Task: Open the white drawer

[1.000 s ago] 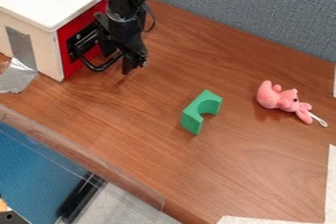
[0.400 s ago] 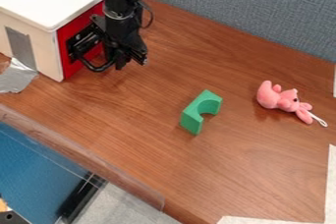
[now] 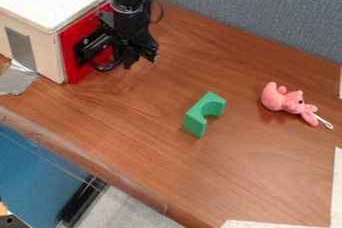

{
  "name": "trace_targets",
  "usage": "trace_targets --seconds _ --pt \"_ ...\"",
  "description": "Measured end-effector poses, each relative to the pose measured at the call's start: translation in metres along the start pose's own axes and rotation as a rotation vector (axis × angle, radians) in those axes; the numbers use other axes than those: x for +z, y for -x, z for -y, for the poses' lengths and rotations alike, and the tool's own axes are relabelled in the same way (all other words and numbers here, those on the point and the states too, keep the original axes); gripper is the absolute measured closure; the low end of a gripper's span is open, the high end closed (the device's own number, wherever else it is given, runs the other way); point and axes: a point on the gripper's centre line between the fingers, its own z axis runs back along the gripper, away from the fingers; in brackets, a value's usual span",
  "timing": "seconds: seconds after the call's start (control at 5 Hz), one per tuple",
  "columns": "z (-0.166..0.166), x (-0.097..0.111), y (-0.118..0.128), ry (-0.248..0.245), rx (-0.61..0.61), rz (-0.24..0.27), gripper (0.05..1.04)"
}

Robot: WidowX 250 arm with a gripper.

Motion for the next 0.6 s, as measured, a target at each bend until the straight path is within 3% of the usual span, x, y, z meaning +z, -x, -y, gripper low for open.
trace_targets --seconds 0.6 --pt "0.029 0.012 -0.011 0.068 0.065 -0.023 0.955"
